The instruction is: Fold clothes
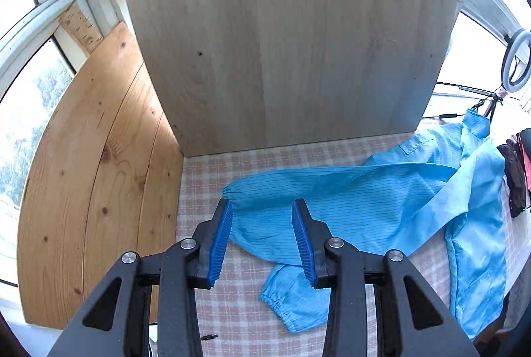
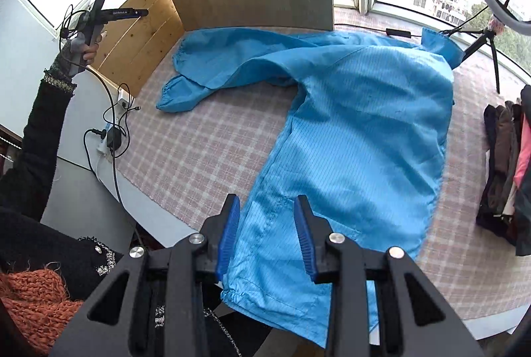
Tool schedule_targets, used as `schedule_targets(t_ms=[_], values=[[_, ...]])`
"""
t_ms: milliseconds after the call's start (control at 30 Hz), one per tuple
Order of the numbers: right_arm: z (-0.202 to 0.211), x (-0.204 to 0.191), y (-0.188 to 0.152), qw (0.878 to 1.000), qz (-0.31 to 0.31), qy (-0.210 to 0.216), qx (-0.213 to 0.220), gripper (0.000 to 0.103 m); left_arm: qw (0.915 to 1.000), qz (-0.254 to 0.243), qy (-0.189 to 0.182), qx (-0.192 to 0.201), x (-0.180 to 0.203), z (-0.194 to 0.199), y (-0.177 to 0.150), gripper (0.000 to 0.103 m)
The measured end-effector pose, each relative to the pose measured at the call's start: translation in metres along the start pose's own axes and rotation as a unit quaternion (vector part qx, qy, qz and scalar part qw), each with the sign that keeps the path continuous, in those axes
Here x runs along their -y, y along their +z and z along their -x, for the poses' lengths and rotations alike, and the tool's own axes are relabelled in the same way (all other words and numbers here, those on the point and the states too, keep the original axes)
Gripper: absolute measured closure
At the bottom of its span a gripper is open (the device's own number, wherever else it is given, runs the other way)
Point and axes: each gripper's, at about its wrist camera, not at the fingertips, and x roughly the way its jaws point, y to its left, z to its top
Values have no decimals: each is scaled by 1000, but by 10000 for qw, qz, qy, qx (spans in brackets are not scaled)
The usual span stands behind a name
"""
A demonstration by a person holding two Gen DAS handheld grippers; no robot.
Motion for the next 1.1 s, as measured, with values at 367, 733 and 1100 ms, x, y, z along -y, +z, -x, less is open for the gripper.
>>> schedule_targets(t_ms=[367,733,1100], values=[[-15,153,135,9978,27,-655,62,69,9810,-1020,-1325,-985,227,-69,43,62],[-164,204,225,9939,-765,-592,-532,65,9540,-575,-1626,-2451,307,-211,68,56],[-265,258,272,9713,-1450,-1045,-1568,53,9425,-237,-1742,-2843,294,-259,63,59]])
